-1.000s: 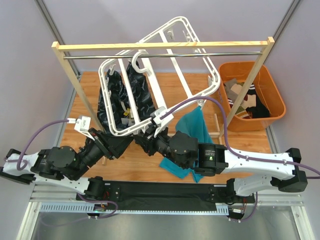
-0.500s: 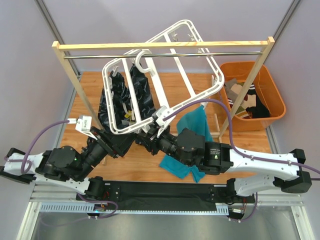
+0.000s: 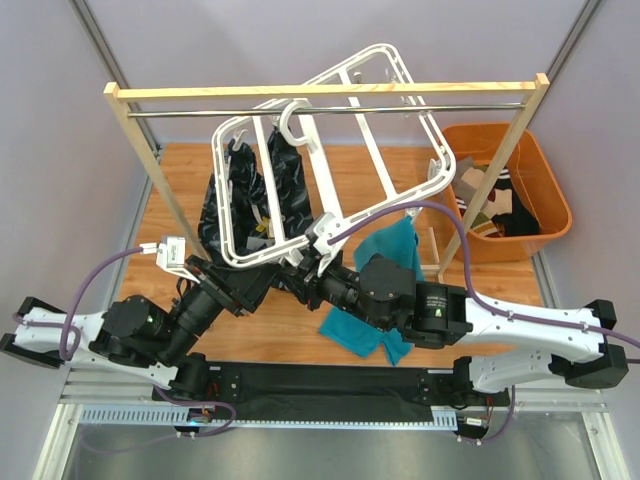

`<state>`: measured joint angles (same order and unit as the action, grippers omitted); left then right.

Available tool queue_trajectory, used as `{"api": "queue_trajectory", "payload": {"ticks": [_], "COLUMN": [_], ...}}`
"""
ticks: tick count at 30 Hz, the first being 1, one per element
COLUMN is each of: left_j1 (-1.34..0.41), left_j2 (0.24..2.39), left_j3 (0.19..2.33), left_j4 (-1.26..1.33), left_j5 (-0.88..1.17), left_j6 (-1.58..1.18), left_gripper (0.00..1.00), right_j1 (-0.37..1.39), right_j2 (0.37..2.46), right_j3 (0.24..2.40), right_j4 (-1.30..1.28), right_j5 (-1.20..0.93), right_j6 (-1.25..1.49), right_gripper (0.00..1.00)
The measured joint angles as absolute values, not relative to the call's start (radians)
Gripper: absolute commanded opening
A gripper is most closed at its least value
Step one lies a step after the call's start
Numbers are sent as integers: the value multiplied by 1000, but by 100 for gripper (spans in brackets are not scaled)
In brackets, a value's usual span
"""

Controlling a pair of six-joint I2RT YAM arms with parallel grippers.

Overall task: Clip the socks to the hanger
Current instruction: Open the clamp at the hanger.

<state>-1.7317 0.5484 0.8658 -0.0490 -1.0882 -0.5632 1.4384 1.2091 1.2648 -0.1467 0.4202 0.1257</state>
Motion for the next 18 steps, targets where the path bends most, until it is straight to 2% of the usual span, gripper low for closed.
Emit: {"api": "queue_trajectory", "payload": {"ticks": [8, 18], "left_j1": [-1729, -1724], "left_j2": [561, 645], "left_j3": [855, 878], "left_j4": [56, 187], "left_j5": [-1052, -1053], "left_j6": [-438, -282], "left_gripper": [62, 55], "right_j1": [1422, 1386], "right_j2": [1205, 1205], "right_j3": [1319, 1383], "right_j4": [-224, -334], "right_j5": [363, 306], "right_j6": [134, 138], "right_gripper": [0, 0]}}
